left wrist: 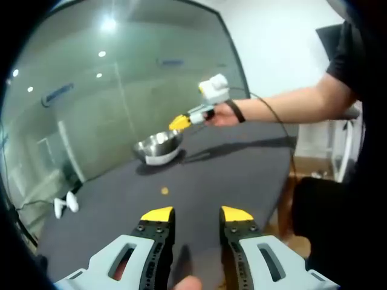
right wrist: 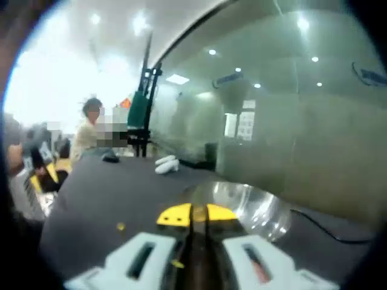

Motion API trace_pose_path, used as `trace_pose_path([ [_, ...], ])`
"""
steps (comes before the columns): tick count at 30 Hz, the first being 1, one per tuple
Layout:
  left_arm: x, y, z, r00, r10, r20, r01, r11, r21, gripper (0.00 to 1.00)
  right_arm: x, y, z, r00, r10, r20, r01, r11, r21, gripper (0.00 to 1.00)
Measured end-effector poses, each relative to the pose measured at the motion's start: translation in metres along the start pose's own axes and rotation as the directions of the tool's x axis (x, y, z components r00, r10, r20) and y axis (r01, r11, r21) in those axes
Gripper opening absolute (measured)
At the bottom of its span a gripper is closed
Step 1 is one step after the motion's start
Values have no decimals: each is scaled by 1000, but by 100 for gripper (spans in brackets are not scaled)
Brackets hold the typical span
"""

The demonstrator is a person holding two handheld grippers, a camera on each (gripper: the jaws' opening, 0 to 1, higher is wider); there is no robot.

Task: Pick up the QQ candy scattered on the table and place it into the stainless steel bowl on the table

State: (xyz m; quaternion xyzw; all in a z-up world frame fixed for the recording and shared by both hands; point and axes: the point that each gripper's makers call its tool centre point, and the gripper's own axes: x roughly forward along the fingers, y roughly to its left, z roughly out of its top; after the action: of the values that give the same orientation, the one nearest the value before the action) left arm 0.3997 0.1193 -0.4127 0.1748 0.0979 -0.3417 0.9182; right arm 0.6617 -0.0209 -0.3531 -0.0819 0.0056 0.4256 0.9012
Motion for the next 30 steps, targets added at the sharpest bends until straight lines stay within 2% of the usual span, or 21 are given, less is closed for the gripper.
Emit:
trace_pose_path([
  [2,0,0,1,1000,-1,0,1,1000,1,31,6,-12,2,999,-30,12,30,999,15,9],
  [4,2,-1,0,1000,-4,-6,4,1000,5,31,16,-39,-2,994,-105,6,105,993,58,9],
  [6,2,0,0,1000,-2,-6,2,1000,4,31,19,-46,-1,992,-129,8,128,987,101,9],
  [10,1,0,1,1000,1,-1,-1,1000,0,31,23,-50,-1,990,-140,9,138,983,119,9],
  [13,0,2,-3,1000,9,-11,-9,1000,-3,31,25,-52,-3,990,-140,-3,139,986,90,9],
  [14,0,3,-3,1000,12,-13,-12,1000,-5,31,26,-51,-3,990,-138,-4,138,987,87,11],
  [17,-1,3,-2,1000,12,-7,-12,1000,-7,31,25,-47,-2,991,-135,6,133,986,99,26],
  [19,-1,1,-1,1000,10,-7,-10,1000,-2,31,23,-46,0,990,-139,13,137,986,99,21],
  [30,-2,2,1,1000,16,-1,-16,1000,-4,31,5,-34,-4,994,-108,8,107,991,84,21],
])
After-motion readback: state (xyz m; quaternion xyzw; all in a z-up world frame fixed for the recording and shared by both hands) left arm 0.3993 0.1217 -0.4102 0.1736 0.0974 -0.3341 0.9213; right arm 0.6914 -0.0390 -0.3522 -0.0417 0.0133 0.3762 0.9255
